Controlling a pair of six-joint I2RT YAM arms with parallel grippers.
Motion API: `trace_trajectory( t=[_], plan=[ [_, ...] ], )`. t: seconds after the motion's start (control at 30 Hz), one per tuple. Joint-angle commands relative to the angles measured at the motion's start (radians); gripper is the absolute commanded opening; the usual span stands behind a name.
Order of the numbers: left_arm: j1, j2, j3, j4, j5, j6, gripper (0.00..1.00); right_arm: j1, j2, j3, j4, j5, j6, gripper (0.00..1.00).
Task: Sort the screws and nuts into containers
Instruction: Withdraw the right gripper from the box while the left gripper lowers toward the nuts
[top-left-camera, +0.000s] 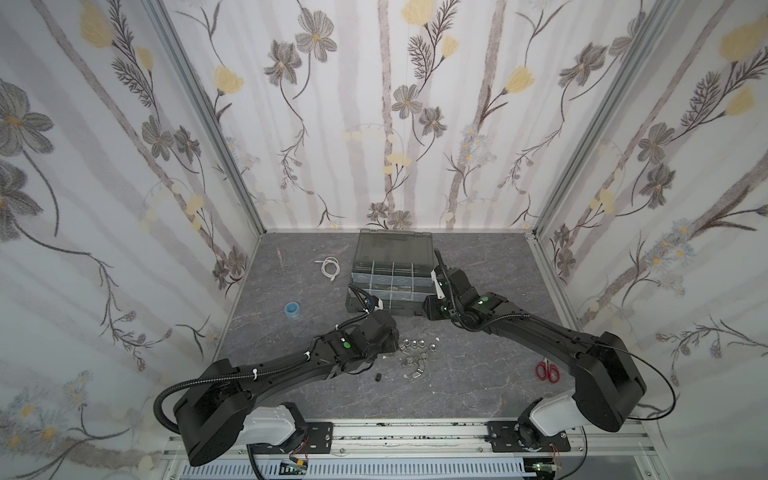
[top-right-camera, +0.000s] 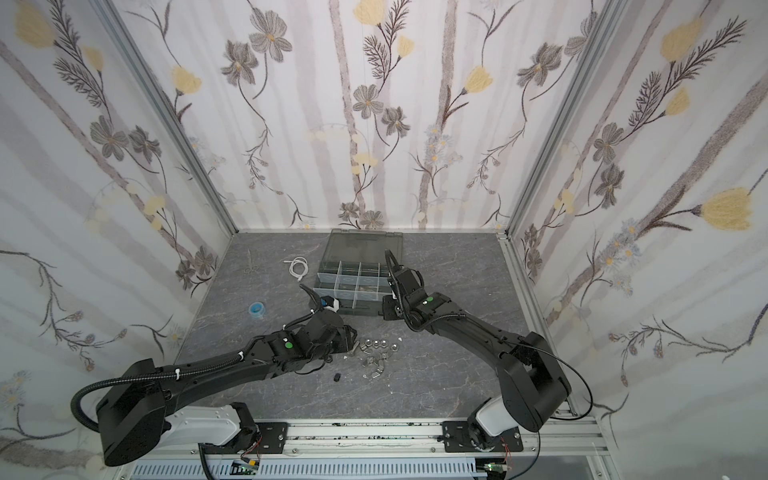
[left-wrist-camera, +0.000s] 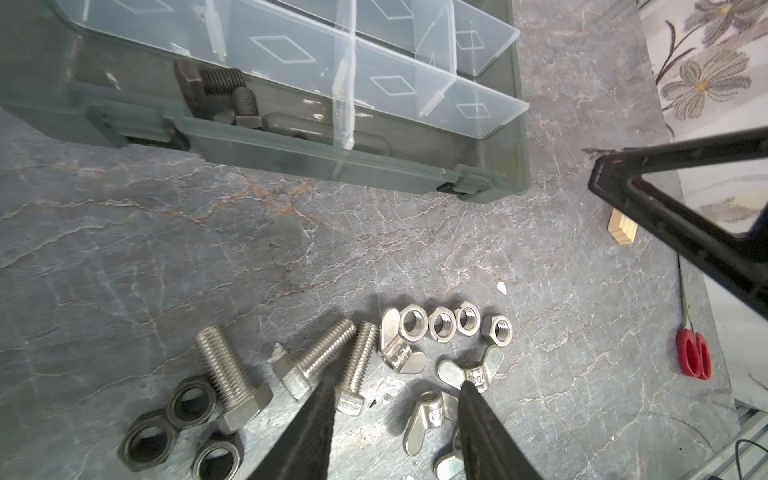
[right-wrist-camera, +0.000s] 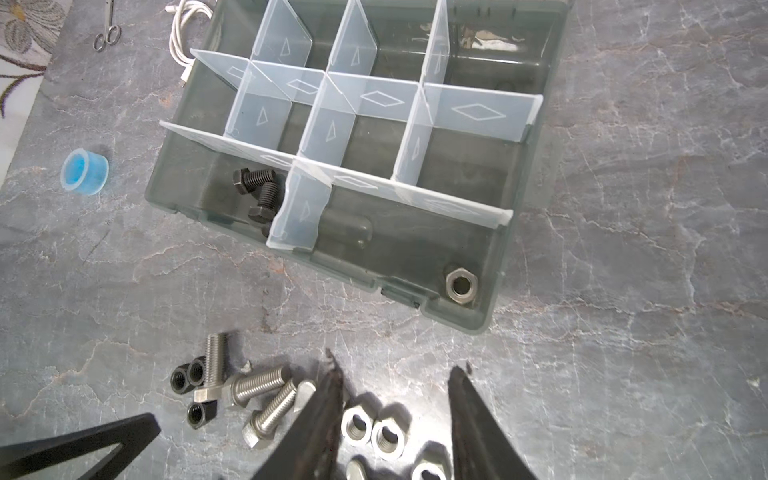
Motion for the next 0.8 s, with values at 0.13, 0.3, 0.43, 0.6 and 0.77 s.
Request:
trace_trajectory(
  t=[0.13,0.3,0.43,0.6,0.77],
  plan=[
    [-0.029,0.078,0.052,0.007,0.006,0.033,0.5,-0.021,-0.028,-0.062,0.057,-0.001,0.032,0.43],
    [-0.056,0.169,0.117,0.005,0.043,0.076,0.5,-0.03,-0.066,-0.066,0.067,-0.008,0.039,0.43],
    [-0.085,0.264,0.198,-0.002,0.067,0.133,0.49,-0.052,-0.093,-0.088,0.065,-0.008,0.037,0.43],
    [-0.118,0.385,0.313,-0.045,0.08,0.204,0.48,-0.105,-0.155,-0.148,0.066,-0.015,0.036,0.44],
    [-0.144,0.504,0.455,-0.123,0.074,0.262,0.47,-0.17,-0.235,-0.215,0.066,-0.018,0.035,0.44]
  ],
)
